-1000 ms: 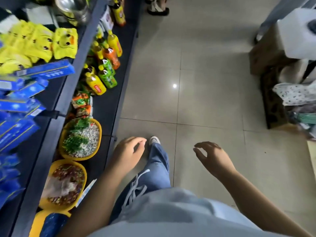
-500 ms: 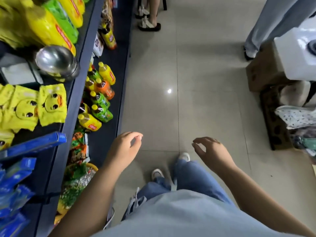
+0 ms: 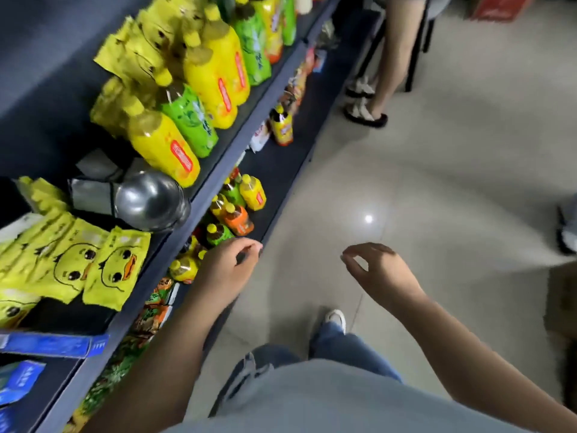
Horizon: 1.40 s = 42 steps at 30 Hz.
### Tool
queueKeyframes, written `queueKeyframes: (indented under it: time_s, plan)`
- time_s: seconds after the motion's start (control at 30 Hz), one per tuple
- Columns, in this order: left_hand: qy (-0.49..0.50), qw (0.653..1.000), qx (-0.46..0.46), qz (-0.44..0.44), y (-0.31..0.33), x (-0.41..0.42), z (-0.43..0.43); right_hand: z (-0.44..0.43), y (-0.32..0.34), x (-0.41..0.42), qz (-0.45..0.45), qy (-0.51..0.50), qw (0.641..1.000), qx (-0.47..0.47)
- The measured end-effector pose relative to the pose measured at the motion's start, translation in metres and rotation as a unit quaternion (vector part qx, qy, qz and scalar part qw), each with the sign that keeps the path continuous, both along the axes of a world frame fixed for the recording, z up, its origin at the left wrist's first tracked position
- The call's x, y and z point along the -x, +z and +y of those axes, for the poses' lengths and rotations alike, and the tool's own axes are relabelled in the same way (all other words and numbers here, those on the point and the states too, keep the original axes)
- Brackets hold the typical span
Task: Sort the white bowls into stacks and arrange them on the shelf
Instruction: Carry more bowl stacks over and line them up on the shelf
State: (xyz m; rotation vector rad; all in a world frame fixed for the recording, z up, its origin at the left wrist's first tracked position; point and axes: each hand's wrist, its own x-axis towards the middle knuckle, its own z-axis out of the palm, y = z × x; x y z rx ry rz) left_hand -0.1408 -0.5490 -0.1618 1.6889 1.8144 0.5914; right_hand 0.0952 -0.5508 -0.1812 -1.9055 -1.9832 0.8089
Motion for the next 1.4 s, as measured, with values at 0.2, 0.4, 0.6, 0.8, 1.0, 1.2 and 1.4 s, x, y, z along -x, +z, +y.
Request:
queueKeyframes:
  time_s: [0.2,0.4,0.6,0.8,1.0,1.2,1.4]
  plan:
    - [0.142,0.983,-0.111,-0.046,0.076,0.012,0.082,0.158,0.075,0.039,0.054,0.185,0.971,-0.14]
    - [0.212,0.95,-0.228,-0.002,0.146,0.043,0.135,0.265,0.145,0.121,0.126,0.353,0.884,-0.279]
    - [0.227,0.916,-0.328,0.043,0.2,0.081,0.194,0.346,0.207,0.187,0.15,0.415,0.831,-0.339]
    - [0.246,0.914,-0.319,0.039,0.229,0.106,0.263,0.423,0.229,0.23,0.183,0.433,0.811,-0.349]
    - [0.339,0.9,-0.273,0.014,0.233,0.137,0.342,0.511,0.243,0.284,0.239,0.427,0.856,-0.167]
    - [0.494,0.818,-0.28,-0.091,0.229,0.181,0.426,0.57,0.233,0.357,0.29,0.457,0.841,-0.016]
    - [0.503,0.757,-0.324,-0.262,0.218,0.213,0.469,0.587,0.21,0.39,0.408,0.45,0.791,0.075]
